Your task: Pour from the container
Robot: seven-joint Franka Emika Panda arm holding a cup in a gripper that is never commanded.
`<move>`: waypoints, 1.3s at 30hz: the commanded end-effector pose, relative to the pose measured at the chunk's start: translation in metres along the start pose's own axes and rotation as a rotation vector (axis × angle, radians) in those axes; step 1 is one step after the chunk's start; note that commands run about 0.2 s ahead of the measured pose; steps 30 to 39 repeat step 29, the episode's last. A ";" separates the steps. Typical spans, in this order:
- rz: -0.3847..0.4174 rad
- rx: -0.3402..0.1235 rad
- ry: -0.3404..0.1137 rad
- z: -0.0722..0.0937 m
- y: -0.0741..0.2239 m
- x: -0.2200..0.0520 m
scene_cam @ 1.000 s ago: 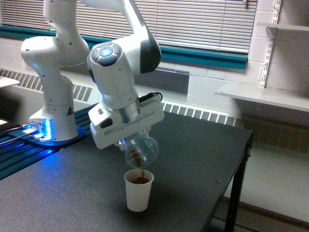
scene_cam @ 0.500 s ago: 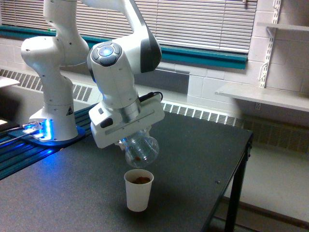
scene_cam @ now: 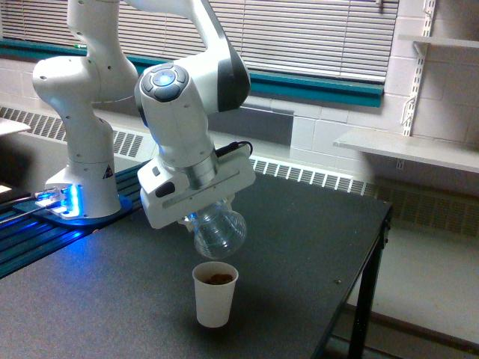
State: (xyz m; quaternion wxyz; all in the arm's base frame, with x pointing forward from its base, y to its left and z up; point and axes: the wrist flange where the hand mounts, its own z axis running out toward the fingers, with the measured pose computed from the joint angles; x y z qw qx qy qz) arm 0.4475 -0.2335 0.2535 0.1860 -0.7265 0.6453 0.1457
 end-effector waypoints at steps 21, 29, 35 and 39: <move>0.001 0.029 0.004 -0.010 0.001 -0.002; -0.002 0.030 0.022 -0.012 0.001 -0.003; -0.002 0.030 0.022 -0.012 0.001 -0.003; -0.002 0.030 0.022 -0.012 0.001 -0.003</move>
